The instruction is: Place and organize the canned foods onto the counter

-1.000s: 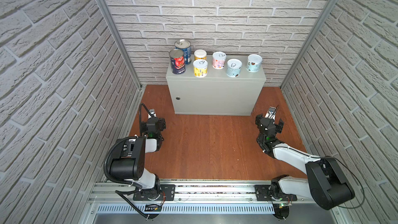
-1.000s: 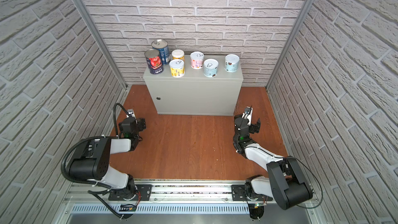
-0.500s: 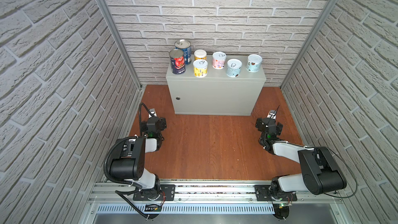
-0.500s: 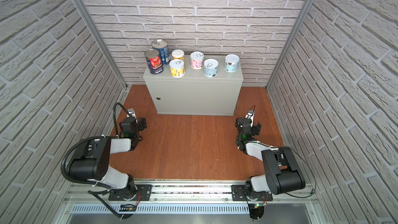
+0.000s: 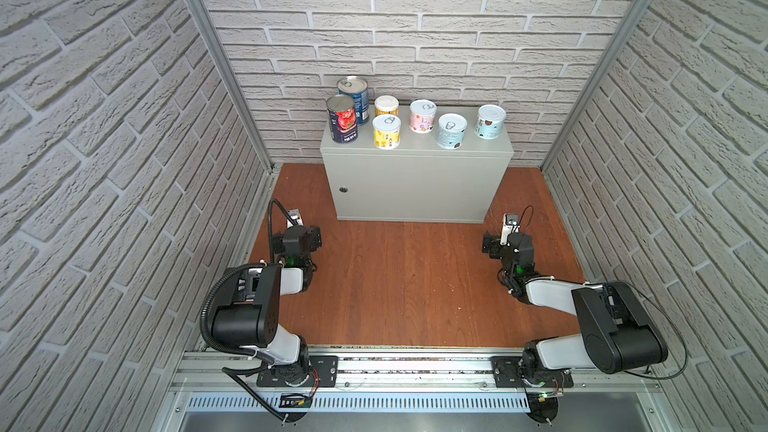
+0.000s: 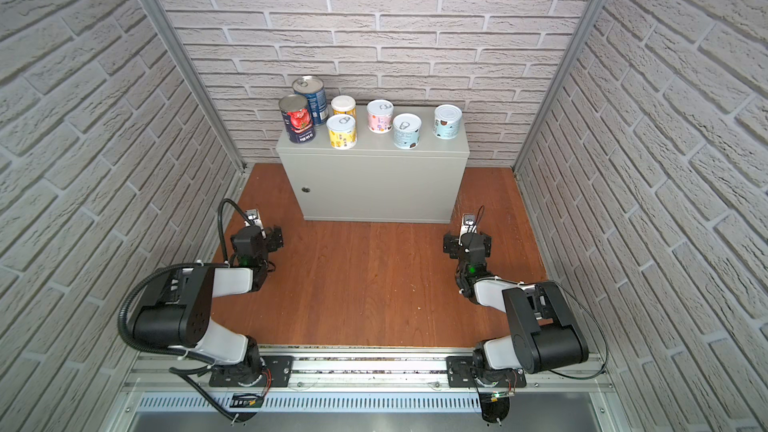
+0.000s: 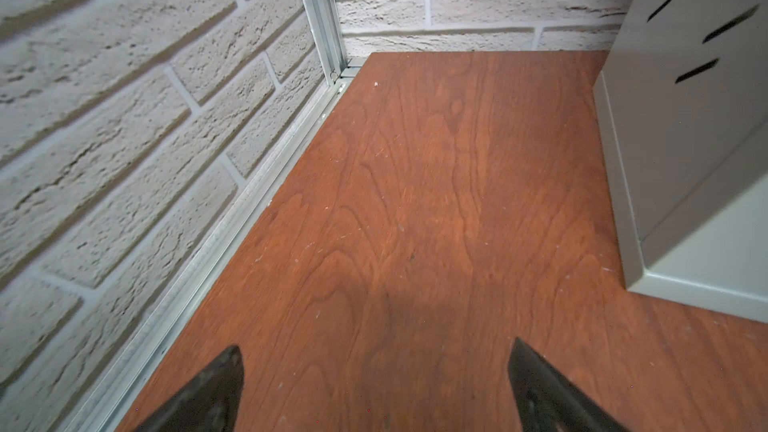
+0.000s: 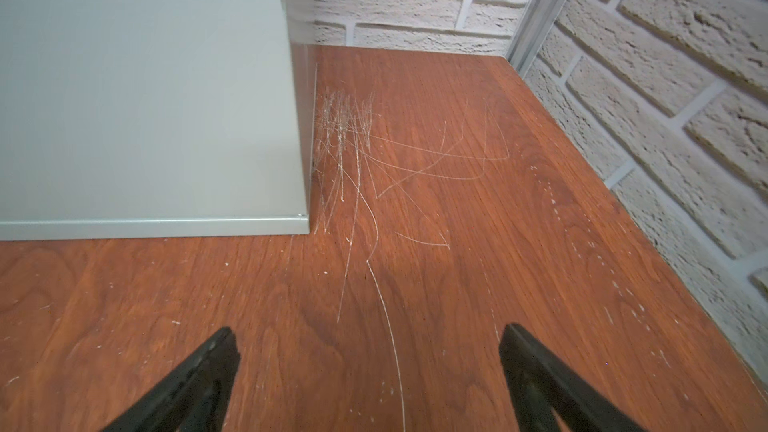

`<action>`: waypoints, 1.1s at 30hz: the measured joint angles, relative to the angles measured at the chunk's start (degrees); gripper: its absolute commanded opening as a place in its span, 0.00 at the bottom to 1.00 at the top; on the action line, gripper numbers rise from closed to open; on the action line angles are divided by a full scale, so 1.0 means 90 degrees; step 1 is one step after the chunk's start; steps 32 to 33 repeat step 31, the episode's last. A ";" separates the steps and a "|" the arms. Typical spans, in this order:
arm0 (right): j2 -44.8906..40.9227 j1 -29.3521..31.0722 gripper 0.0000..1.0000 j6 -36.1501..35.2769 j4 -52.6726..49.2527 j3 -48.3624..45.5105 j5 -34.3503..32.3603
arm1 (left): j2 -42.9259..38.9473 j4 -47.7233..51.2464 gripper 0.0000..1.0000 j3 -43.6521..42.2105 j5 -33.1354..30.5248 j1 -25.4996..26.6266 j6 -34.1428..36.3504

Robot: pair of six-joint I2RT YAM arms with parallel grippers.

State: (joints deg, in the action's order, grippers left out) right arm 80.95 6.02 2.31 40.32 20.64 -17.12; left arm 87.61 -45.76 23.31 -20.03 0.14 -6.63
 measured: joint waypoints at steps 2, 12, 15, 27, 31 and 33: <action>0.0039 0.0005 0.99 -0.0041 0.0253 -0.0078 0.0119 | 0.0000 -0.0141 0.98 -0.0126 0.0005 0.0015 0.0049; 0.0493 0.0029 0.99 -0.0206 0.1226 -0.0301 0.0282 | 0.0236 -0.0947 0.98 -0.0457 0.0554 0.0034 0.0294; 0.0474 0.0027 0.99 -0.0206 0.1095 -0.0287 0.0294 | 0.0296 -0.1008 0.98 -0.0493 0.0695 0.0034 0.0338; 0.0474 0.0027 0.99 -0.0206 0.1069 -0.0284 0.0316 | 0.0296 -0.0950 0.98 -0.0452 0.1052 -0.0049 0.0333; 0.0474 0.0027 0.99 -0.0206 0.1066 -0.0284 0.0321 | 0.0296 -0.0952 0.98 -0.0452 0.1076 -0.0051 0.0333; 0.0474 0.0027 0.99 -0.0206 0.1066 -0.0284 0.0321 | 0.0296 -0.0952 0.98 -0.0452 0.1076 -0.0051 0.0333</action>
